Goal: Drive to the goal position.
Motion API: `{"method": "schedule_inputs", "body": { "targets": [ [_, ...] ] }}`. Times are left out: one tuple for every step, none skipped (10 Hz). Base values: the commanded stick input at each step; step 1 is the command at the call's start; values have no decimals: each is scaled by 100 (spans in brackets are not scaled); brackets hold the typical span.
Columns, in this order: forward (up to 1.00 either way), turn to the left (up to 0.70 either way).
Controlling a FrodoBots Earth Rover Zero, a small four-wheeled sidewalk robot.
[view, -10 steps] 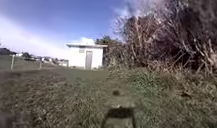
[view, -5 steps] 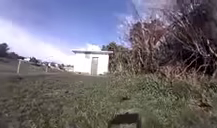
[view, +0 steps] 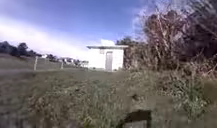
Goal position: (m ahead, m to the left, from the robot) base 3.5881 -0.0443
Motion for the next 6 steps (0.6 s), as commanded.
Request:
{"method": "schedule_inputs", "body": {
  "targets": [
    [70, 2],
    [70, 0],
    [70, 0],
    [70, 0],
    [70, 0],
    [70, 0]
  ]
}}
